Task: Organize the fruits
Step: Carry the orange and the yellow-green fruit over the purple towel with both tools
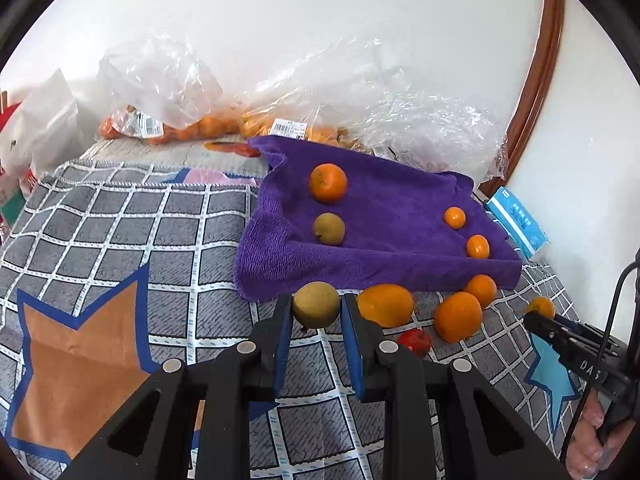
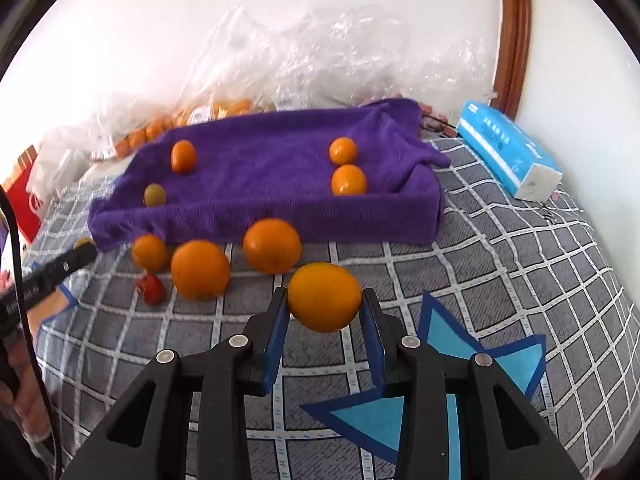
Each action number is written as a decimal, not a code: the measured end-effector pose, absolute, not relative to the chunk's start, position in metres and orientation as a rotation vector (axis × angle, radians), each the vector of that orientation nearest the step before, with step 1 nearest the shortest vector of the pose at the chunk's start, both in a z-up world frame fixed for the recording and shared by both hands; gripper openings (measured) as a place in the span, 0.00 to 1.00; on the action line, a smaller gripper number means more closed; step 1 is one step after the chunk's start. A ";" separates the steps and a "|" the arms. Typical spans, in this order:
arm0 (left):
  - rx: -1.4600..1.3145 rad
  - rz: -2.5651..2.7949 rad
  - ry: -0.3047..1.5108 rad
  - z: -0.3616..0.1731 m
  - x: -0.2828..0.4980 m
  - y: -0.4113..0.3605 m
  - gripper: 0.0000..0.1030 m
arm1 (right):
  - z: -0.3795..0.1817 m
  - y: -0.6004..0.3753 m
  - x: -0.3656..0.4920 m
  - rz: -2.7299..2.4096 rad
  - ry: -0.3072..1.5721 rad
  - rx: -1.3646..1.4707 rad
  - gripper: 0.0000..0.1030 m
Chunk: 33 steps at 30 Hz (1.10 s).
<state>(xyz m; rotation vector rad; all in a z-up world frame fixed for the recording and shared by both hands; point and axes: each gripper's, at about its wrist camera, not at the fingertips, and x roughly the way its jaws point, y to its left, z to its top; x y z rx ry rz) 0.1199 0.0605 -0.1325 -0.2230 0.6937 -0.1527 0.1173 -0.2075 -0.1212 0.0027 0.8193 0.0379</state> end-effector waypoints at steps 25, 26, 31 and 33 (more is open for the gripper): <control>-0.281 -0.150 0.582 -0.118 0.105 0.071 0.22 | -0.100 -0.211 0.102 -0.022 0.747 0.022 0.35; -0.286 -0.151 0.575 -0.118 0.104 0.072 0.22 | -0.100 -0.210 0.101 -0.023 0.745 0.020 0.35; -0.300 -0.156 0.569 -0.117 0.105 0.074 0.22 | -0.101 -0.204 0.100 -0.015 0.744 0.015 0.35; -0.297 -0.159 0.572 -0.118 0.105 0.073 0.22 | -0.100 -0.202 0.099 -0.015 0.743 0.012 0.35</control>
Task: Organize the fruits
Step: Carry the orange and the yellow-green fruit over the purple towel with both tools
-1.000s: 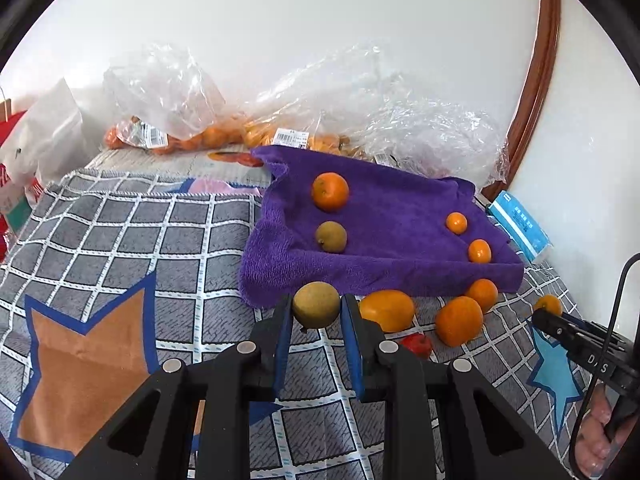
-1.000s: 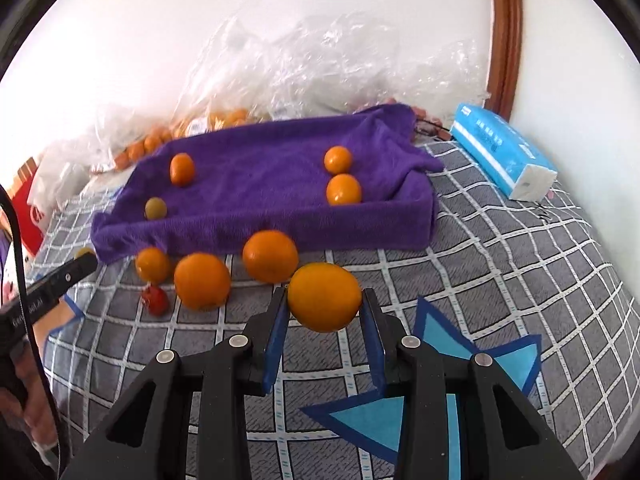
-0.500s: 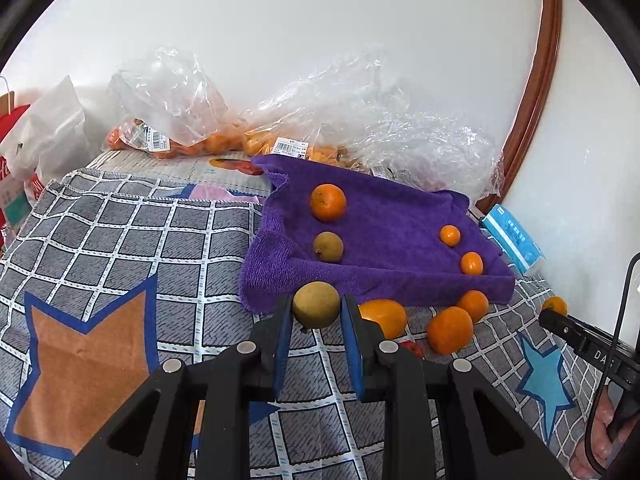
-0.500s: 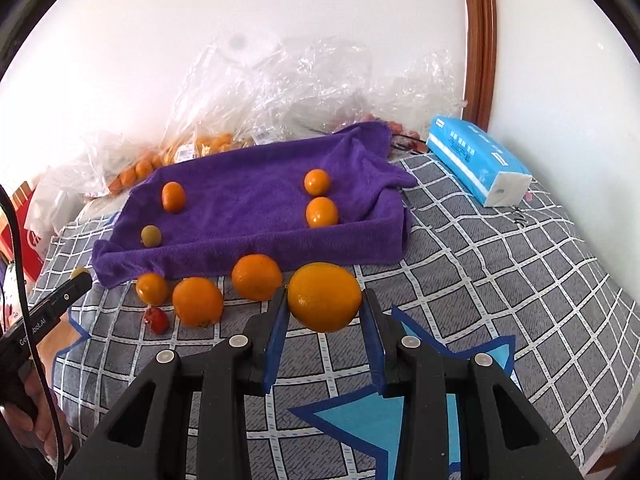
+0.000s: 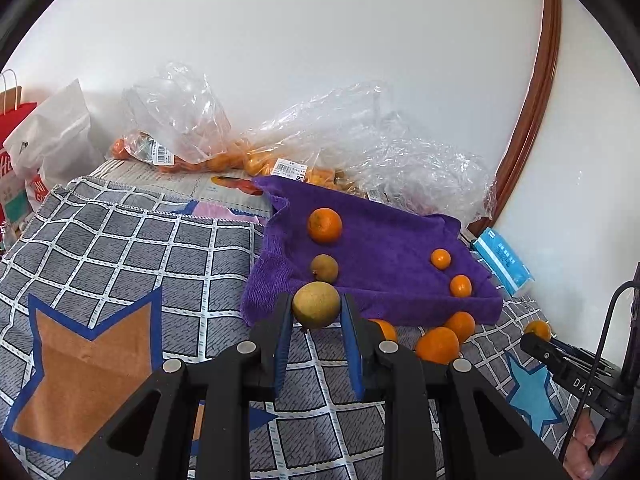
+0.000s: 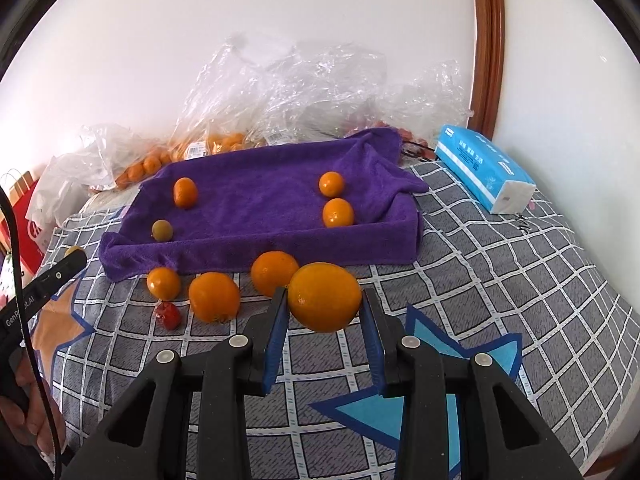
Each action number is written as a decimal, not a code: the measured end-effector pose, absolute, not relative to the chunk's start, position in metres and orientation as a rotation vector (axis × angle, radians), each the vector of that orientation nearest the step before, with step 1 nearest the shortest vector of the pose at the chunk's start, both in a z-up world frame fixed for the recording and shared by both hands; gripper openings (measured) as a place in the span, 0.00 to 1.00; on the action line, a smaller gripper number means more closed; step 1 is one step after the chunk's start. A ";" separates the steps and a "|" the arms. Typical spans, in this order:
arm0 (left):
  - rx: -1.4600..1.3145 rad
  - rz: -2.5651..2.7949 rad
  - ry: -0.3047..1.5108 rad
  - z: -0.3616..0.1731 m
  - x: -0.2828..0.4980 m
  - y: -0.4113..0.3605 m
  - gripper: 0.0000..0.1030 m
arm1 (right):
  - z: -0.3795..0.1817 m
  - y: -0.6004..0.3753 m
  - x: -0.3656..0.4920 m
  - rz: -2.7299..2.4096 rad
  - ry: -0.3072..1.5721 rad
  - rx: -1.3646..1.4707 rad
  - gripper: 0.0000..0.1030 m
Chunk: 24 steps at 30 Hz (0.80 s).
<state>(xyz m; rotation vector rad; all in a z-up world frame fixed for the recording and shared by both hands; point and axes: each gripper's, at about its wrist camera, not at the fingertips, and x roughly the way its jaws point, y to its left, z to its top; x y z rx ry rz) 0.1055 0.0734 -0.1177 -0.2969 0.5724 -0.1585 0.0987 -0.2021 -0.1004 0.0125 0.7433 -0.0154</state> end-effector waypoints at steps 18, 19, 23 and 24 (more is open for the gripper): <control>-0.276 -0.171 0.631 -0.086 0.114 0.074 0.22 | -0.090 -0.199 0.117 -0.031 0.753 -0.017 0.35; -0.273 -0.177 0.637 -0.083 0.116 0.074 0.22 | -0.090 -0.200 0.120 -0.033 0.755 -0.015 0.35; -0.255 -0.181 0.654 -0.074 0.121 0.073 0.22 | -0.087 -0.201 0.129 -0.031 0.757 0.006 0.35; -0.252 -0.182 0.656 -0.073 0.122 0.072 0.22 | -0.086 -0.201 0.132 -0.033 0.757 0.009 0.35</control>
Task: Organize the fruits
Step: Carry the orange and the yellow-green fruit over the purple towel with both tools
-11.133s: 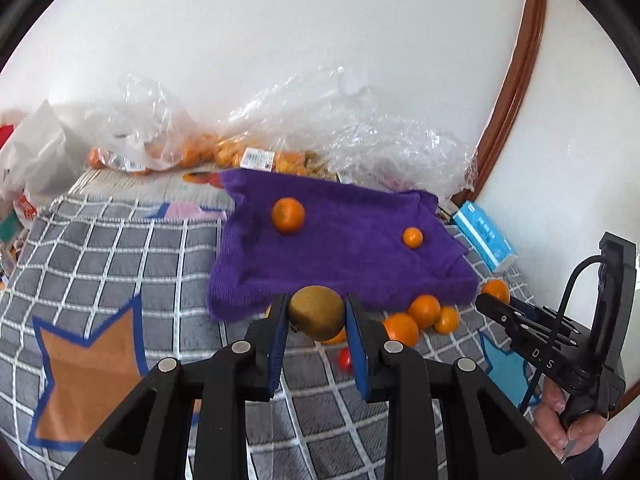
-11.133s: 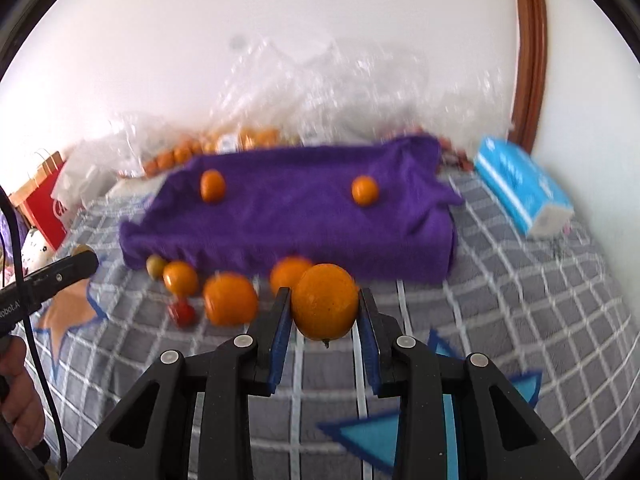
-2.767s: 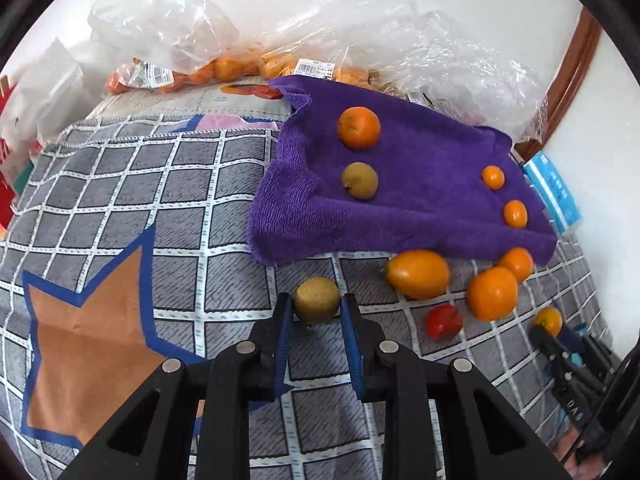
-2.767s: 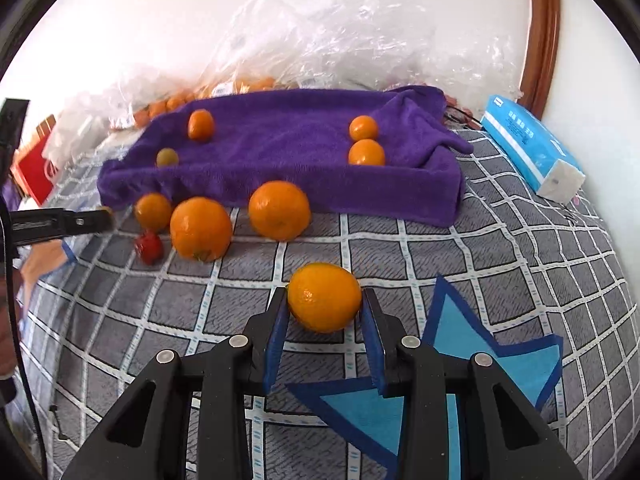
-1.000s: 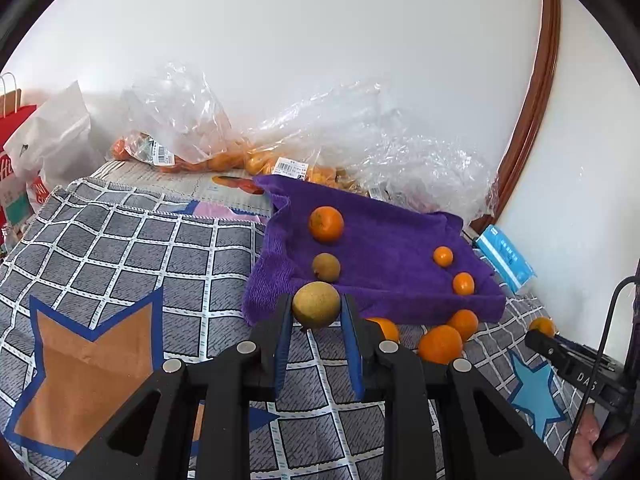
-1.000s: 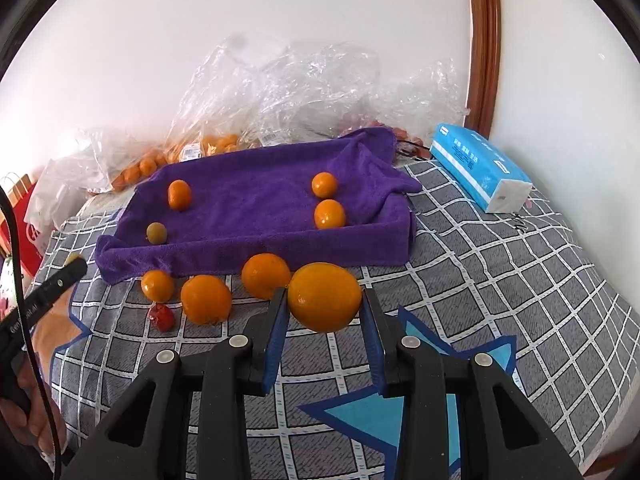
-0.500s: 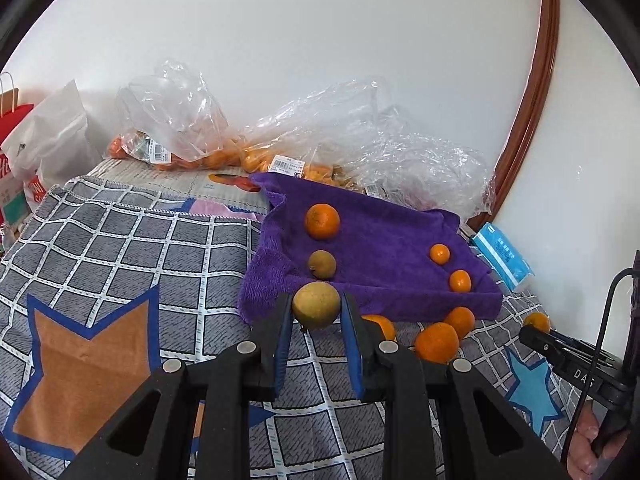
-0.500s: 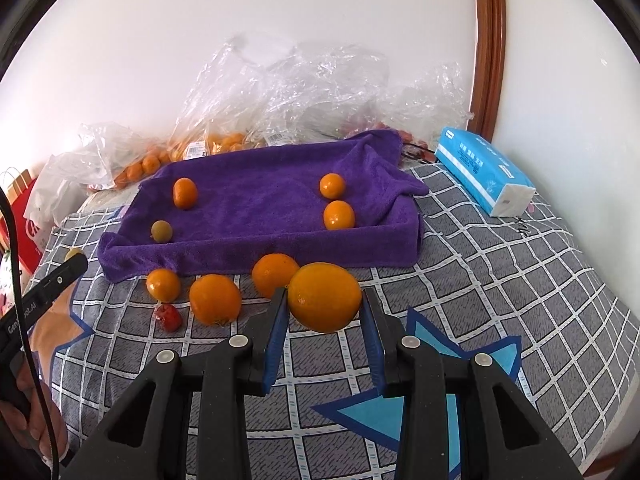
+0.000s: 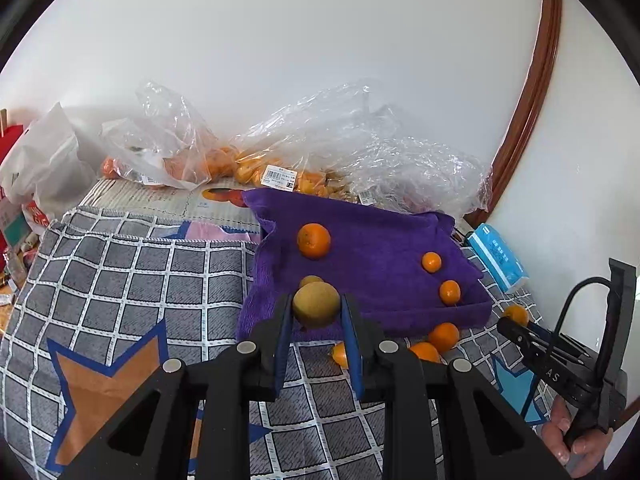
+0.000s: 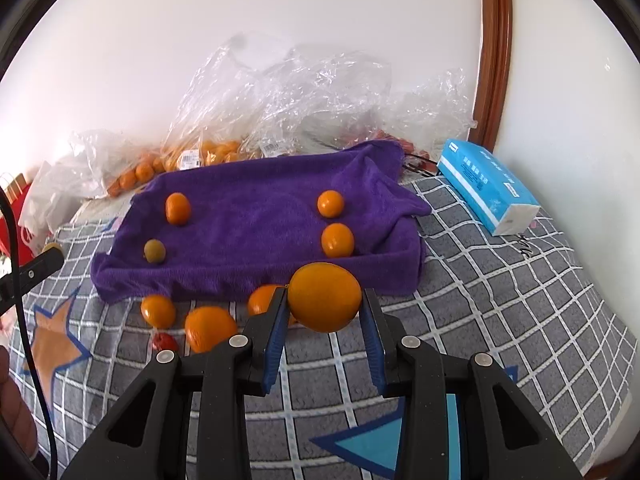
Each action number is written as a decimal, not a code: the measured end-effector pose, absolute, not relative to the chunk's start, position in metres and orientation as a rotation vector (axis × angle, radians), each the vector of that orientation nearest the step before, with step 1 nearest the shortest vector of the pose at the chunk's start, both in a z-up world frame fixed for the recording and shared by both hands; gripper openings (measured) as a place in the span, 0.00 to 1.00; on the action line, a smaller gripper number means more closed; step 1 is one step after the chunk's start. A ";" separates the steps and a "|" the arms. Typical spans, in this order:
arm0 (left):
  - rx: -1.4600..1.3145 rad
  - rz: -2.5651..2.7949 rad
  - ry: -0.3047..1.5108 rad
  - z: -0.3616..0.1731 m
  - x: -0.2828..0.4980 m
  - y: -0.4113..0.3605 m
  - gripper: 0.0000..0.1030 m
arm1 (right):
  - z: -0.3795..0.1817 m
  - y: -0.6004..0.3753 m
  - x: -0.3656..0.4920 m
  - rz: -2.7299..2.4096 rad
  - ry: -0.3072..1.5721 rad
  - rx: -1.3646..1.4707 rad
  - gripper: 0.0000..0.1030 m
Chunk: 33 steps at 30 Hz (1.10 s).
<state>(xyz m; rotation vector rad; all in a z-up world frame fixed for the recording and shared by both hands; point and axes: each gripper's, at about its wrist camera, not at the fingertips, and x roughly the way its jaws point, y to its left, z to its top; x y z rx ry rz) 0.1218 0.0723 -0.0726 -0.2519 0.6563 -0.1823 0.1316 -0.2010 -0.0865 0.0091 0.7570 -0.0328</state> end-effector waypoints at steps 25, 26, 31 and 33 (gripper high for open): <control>-0.258 -0.150 0.699 -0.066 0.166 0.073 0.22 | -0.085 -0.204 0.183 -0.041 0.747 0.029 0.35; -0.259 -0.149 0.700 -0.066 0.168 0.073 0.22 | -0.086 -0.204 0.185 -0.040 0.747 0.031 0.35; -0.255 -0.145 0.710 -0.069 0.176 0.072 0.22 | -0.092 -0.204 0.195 -0.035 0.757 0.035 0.35; -0.251 -0.142 0.718 -0.071 0.180 0.071 0.22 | -0.095 -0.204 0.199 -0.035 0.760 0.033 0.35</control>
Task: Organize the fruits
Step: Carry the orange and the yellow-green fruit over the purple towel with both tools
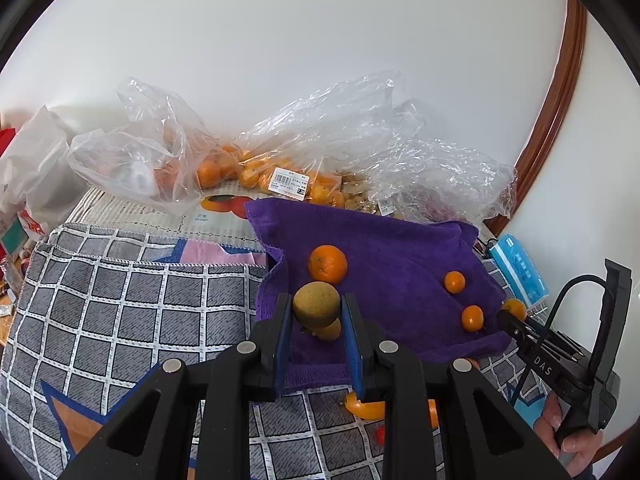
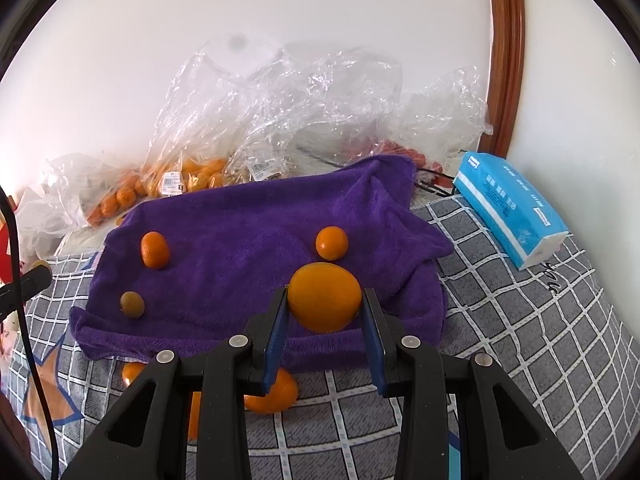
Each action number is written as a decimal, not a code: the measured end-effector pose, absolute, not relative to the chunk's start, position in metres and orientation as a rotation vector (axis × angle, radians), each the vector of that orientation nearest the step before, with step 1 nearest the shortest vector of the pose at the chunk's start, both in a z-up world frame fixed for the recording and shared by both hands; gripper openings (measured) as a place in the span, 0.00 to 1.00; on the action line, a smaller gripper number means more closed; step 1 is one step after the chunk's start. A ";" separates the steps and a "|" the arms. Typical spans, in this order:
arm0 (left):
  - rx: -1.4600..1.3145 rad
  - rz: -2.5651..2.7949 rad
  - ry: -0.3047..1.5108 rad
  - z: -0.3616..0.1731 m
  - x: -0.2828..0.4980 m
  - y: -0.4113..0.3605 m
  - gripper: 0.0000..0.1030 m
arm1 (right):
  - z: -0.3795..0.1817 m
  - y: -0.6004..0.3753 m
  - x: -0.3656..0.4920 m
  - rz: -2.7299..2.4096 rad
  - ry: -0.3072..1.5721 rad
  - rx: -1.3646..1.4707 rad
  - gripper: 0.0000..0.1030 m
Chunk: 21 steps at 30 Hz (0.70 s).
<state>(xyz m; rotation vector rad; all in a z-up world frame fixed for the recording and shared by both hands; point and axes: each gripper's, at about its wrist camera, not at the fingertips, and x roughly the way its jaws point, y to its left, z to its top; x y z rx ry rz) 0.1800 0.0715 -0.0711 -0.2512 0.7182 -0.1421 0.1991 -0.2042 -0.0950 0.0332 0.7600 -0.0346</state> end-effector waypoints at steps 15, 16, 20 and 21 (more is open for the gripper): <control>-0.237 -0.153 0.810 -0.101 0.207 0.059 0.22 | -0.121 -0.204 0.230 -0.020 0.805 0.039 0.35; -0.238 -0.155 0.815 -0.103 0.209 0.057 0.22 | -0.123 -0.204 0.231 -0.022 0.807 0.040 0.35; -0.228 -0.159 0.844 -0.111 0.215 0.050 0.22 | -0.128 -0.201 0.234 -0.022 0.805 0.028 0.35; -0.223 -0.163 0.852 -0.114 0.216 0.047 0.22 | -0.128 -0.199 0.234 -0.023 0.803 0.016 0.35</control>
